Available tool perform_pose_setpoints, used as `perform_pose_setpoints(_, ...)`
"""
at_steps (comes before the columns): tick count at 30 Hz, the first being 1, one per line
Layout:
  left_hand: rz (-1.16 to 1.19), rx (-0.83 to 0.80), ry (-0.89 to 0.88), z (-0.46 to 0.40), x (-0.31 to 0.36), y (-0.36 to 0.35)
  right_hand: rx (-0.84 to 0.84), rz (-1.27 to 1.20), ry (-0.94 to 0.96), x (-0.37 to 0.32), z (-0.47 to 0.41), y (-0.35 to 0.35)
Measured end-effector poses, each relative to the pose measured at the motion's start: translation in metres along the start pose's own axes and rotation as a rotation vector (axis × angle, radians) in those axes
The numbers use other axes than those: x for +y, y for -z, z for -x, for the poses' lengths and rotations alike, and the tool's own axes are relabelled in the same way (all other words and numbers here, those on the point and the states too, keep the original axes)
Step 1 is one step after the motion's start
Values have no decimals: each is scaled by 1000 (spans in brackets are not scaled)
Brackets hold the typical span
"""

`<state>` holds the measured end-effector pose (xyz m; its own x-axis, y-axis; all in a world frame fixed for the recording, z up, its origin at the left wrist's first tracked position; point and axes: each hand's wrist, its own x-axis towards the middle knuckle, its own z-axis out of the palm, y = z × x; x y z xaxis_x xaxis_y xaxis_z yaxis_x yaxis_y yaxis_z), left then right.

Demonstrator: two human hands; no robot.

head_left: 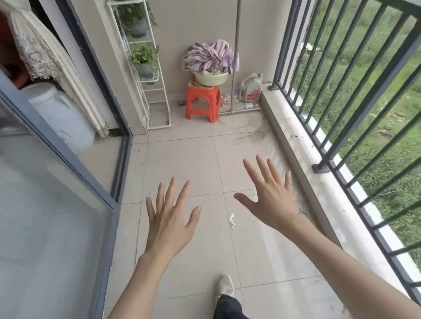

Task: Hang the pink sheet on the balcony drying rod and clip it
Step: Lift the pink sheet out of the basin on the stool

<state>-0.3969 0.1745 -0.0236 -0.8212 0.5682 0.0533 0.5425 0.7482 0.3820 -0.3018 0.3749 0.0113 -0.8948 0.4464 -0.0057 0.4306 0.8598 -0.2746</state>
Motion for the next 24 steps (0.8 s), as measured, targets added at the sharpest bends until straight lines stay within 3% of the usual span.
perform_pose_setpoints(13,-13,112,2,-286,-13,27,11,13,76,10,-276,33)
perform_pose_setpoints(24,-20,66,-43,-514,-75,21,18,0,24,-3,-516,22)
